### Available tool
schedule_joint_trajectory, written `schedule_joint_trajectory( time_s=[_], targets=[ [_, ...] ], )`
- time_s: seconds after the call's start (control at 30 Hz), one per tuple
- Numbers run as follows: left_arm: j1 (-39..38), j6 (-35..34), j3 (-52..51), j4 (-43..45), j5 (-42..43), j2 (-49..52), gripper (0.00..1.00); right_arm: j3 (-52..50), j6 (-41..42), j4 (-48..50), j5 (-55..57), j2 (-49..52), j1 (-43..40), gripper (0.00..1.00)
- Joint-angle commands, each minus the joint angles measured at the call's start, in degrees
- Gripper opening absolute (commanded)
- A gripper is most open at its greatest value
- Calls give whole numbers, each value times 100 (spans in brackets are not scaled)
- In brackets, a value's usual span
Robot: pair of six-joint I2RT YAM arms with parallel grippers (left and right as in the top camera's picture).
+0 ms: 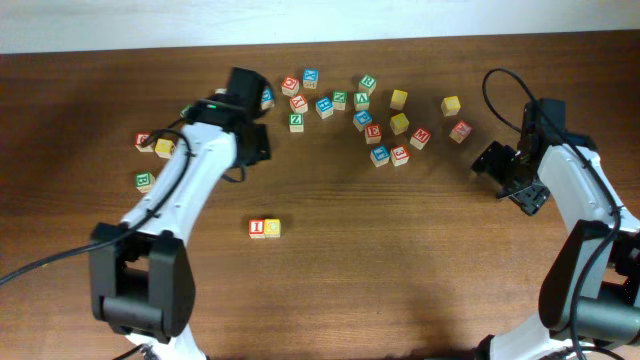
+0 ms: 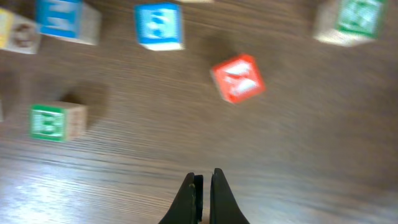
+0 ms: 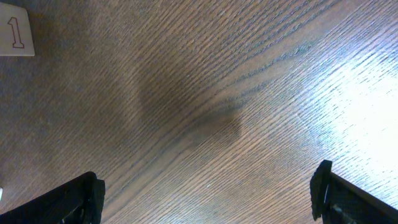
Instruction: Spell out ICRA
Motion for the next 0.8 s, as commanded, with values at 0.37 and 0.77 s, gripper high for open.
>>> schedule_joint_trajectory(
  time_s=[0.37, 0.77],
  targets=[
    [2090, 9, -57, -186, 22, 13, 99, 76, 9, 2, 42, -120, -7, 98],
    [2116, 9, -57, -184, 28, 13, 99, 76, 9, 2, 42, -120, -7, 98]
  ],
)
